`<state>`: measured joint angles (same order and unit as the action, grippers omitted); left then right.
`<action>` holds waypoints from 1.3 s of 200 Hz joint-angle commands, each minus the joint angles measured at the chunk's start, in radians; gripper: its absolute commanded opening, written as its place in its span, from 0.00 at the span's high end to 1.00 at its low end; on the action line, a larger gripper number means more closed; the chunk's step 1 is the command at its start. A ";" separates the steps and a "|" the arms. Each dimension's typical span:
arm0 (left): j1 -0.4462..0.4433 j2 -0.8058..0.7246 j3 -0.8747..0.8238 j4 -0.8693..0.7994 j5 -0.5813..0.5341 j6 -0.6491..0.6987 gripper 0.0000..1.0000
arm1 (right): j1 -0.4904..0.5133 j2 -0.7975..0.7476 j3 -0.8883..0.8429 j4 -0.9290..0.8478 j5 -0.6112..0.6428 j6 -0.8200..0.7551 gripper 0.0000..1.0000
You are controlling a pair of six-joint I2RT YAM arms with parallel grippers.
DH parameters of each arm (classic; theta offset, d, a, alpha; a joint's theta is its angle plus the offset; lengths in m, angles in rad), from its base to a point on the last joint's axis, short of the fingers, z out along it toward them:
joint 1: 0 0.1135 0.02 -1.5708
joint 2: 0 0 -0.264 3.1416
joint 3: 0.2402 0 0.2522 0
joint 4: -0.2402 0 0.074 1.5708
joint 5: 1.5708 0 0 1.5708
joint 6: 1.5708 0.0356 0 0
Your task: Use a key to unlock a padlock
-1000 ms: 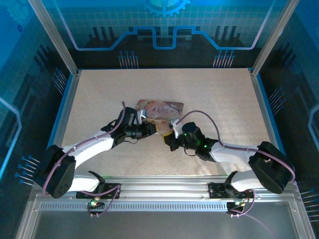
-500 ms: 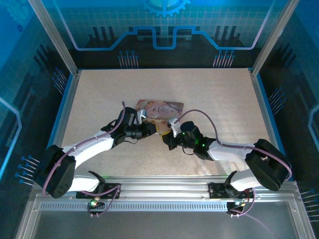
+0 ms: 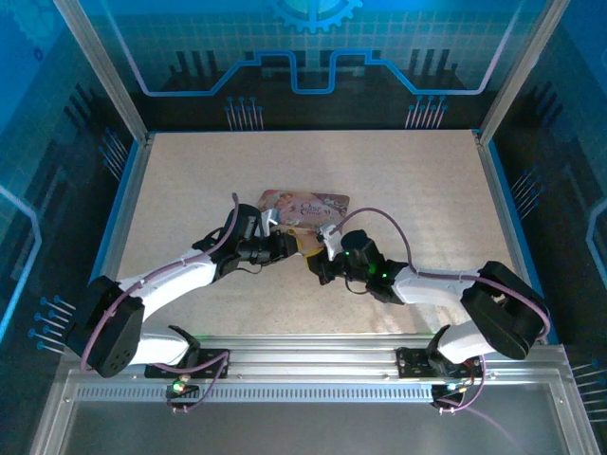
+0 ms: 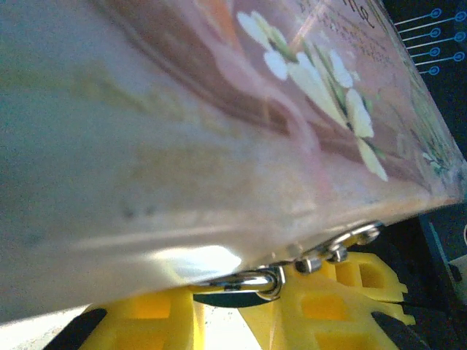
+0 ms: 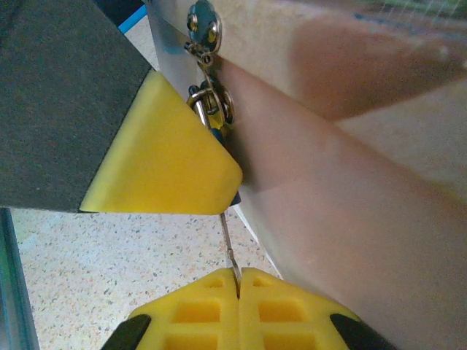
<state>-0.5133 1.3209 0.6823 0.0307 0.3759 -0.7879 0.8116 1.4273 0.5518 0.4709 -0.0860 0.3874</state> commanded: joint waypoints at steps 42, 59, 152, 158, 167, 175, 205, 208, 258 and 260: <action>-0.010 -0.046 0.046 0.070 0.044 0.001 0.87 | 0.013 0.005 0.023 0.077 0.022 0.007 0.94; -0.010 -0.048 0.043 0.069 0.043 0.001 0.87 | 0.014 0.001 0.018 0.088 0.025 0.009 0.94; -0.011 -0.049 0.036 0.073 0.038 -0.004 0.86 | 0.014 -0.022 -0.011 0.120 0.048 0.018 0.94; -0.011 -0.048 0.035 0.074 0.037 -0.004 0.87 | 0.013 -0.024 -0.012 0.119 0.048 0.016 0.94; -0.011 -0.048 0.035 0.074 0.036 -0.004 0.87 | 0.013 -0.025 -0.013 0.117 0.046 0.015 0.94; -0.010 -0.047 0.033 0.074 0.035 -0.005 0.87 | 0.014 -0.026 -0.013 0.115 0.048 0.015 0.94; -0.011 -0.044 0.034 0.079 0.038 -0.006 0.87 | 0.014 -0.024 -0.011 0.117 0.041 0.012 0.94; -0.011 -0.044 0.035 0.080 0.039 -0.005 0.87 | 0.013 -0.023 -0.009 0.117 0.040 0.013 0.94; -0.011 -0.044 0.043 0.075 0.044 -0.004 0.87 | 0.014 0.005 0.008 0.148 0.024 0.015 0.94; -0.011 -0.045 0.043 0.075 0.045 -0.005 0.87 | 0.013 0.005 0.008 0.149 0.022 0.015 0.94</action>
<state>-0.5137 1.3151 0.6823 0.0345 0.3752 -0.8112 0.8135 1.4258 0.5423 0.5167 -0.0605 0.3954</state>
